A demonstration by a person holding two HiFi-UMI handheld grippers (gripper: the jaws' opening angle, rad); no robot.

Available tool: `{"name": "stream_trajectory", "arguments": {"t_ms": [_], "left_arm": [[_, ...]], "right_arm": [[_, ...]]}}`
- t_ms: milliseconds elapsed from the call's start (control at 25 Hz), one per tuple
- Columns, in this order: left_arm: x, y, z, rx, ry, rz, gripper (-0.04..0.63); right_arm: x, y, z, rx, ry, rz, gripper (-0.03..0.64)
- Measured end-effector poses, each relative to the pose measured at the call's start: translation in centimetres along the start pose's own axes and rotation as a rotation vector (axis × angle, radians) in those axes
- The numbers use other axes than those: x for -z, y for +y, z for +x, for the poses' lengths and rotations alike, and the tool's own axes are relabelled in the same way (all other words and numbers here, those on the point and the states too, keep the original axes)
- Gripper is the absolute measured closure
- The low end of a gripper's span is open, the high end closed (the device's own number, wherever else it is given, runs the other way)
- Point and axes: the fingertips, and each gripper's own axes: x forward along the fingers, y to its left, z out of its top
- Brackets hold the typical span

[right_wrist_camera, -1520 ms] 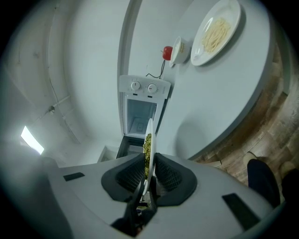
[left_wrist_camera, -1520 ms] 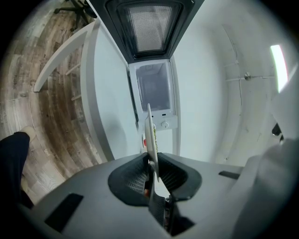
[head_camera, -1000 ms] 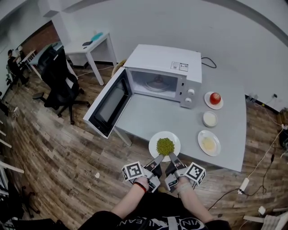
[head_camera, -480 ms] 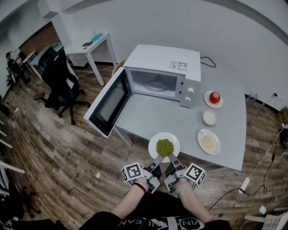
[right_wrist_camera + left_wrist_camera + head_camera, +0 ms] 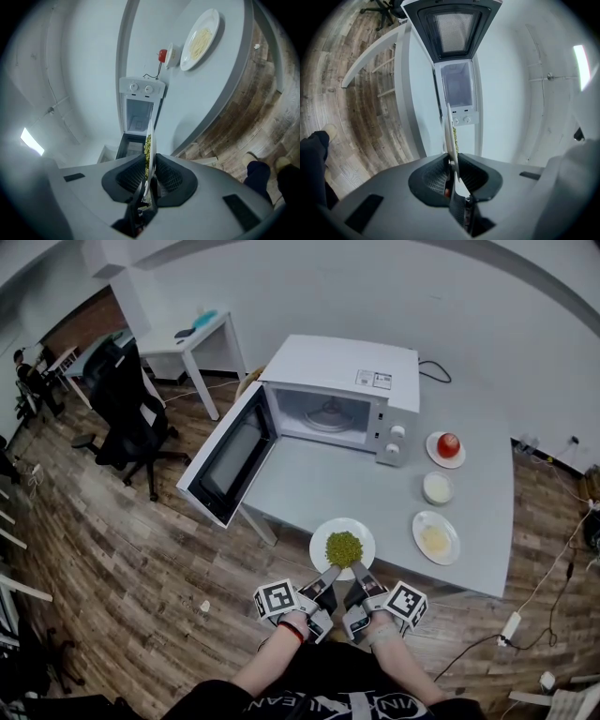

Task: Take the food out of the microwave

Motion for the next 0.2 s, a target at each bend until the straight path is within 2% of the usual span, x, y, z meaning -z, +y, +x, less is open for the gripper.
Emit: {"name": "stream_trajectory", "arguments": {"t_ms": [200], "left_arm": [[-0.22,-1.13,0.85,0.065,-0.007,-0.027,0.535]], "right_arm": [[-0.21,-0.05,0.19,0.007,-0.003,0.009,0.549]]}}
